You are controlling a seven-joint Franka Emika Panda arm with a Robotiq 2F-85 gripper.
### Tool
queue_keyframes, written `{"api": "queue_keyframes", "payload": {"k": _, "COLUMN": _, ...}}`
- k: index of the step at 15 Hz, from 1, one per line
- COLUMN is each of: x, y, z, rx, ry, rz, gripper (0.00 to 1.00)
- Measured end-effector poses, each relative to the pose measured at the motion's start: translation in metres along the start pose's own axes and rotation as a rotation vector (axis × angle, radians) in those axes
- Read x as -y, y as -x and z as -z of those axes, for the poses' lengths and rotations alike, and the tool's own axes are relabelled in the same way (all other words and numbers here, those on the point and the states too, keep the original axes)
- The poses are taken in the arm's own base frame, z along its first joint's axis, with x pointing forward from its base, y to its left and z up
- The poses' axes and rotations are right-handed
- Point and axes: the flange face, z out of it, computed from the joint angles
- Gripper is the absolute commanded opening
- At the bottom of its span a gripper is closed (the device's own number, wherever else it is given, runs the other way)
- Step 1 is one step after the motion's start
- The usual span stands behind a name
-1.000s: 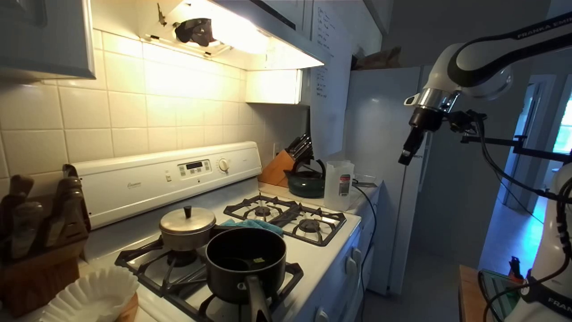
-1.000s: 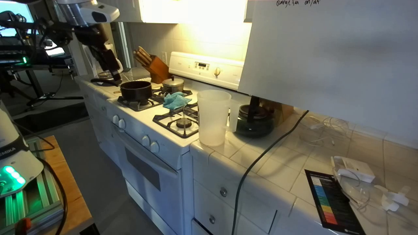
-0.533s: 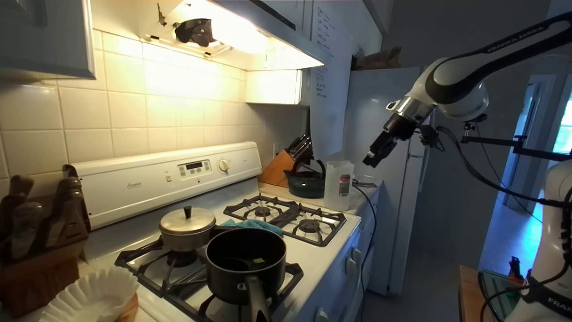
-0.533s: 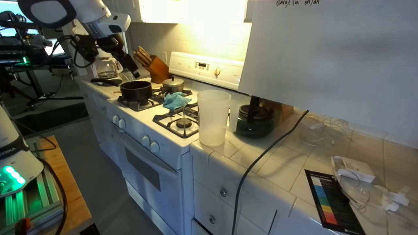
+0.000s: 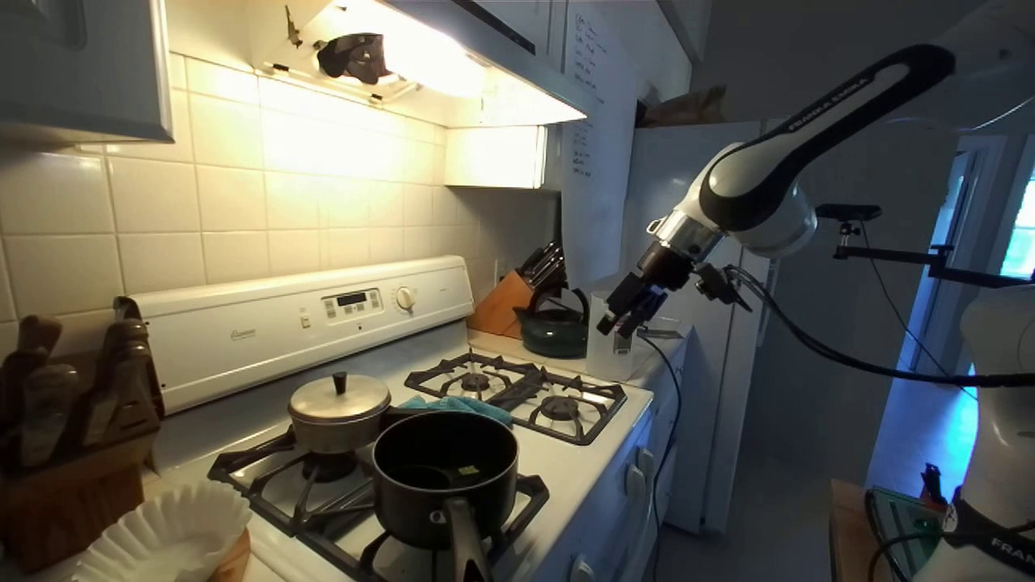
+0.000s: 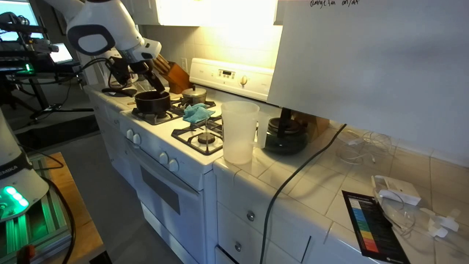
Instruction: Use the blue towel to wipe the stove
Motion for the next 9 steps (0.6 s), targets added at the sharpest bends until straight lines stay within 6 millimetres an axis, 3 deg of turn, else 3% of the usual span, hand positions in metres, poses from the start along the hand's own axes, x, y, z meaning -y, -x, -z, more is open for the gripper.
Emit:
{"api": "queue_keyframes", "payload": {"k": 5, "x": 0.024, "y": -0.034, "z": -0.044, "rx": 0.02, "ry": 0.027, "rz": -0.009, "gripper": 1.0}}
{"api": "queue_keyframes", "payload": {"k": 9, "x": 0.024, "y": -0.044, "z": -0.054, "rx": 0.025, "ry": 0.04, "rz": -0.01, "gripper": 1.0}}
